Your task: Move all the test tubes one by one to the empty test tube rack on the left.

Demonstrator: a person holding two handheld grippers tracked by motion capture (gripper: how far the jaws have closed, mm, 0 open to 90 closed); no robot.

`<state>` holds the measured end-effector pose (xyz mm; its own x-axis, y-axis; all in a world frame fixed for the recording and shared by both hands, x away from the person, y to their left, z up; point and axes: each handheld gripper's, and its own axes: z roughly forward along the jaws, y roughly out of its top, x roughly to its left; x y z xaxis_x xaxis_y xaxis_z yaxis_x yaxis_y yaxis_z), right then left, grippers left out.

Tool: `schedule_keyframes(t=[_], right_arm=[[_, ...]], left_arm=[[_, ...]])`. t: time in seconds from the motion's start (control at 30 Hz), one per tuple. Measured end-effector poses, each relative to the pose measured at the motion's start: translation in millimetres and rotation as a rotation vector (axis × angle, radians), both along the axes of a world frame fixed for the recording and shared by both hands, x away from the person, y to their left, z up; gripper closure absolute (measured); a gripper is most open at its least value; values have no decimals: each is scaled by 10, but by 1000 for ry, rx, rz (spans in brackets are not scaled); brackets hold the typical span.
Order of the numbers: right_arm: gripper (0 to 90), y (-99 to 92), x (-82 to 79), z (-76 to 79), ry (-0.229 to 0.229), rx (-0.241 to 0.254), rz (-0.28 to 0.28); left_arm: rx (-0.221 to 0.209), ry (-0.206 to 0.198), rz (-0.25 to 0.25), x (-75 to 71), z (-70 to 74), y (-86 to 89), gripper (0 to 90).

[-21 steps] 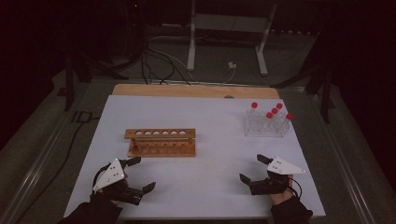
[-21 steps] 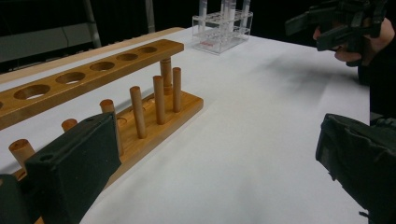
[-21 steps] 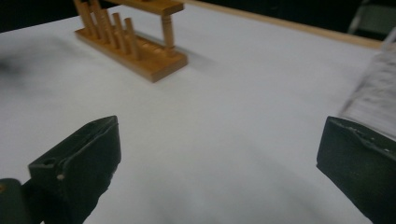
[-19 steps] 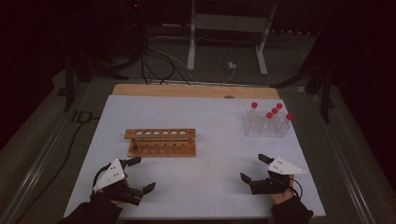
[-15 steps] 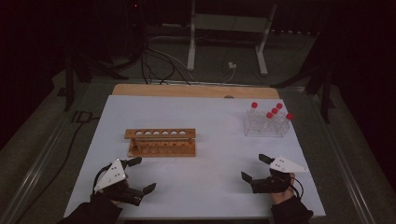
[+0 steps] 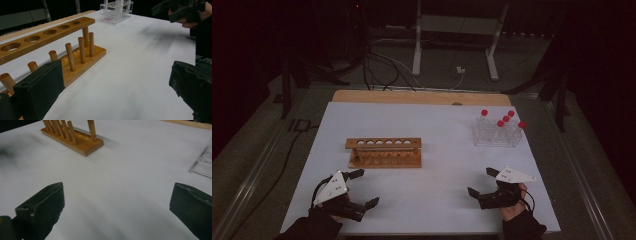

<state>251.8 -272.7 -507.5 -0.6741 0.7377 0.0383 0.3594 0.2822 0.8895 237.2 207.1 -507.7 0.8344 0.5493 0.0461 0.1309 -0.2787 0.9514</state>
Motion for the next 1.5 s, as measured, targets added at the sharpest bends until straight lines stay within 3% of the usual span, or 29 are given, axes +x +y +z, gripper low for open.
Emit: schedule_keyframes(t=[0.3,0.6,1.17,1.5], right_arm=[[0,116,-44,121,-26,-18,36],[0,148,-41,266,-61,15,43],[4,-81,129,643,-180,56,-66],[3,-224,366,792,-194,49,-153]], left_arm=[[1,7,-7,-12,9,-3,4],[-2,5,-11,-24,11,-7,4],[-21,5,-12,-26,16,14,4],[-26,6,-16,-27,16,17,4]])
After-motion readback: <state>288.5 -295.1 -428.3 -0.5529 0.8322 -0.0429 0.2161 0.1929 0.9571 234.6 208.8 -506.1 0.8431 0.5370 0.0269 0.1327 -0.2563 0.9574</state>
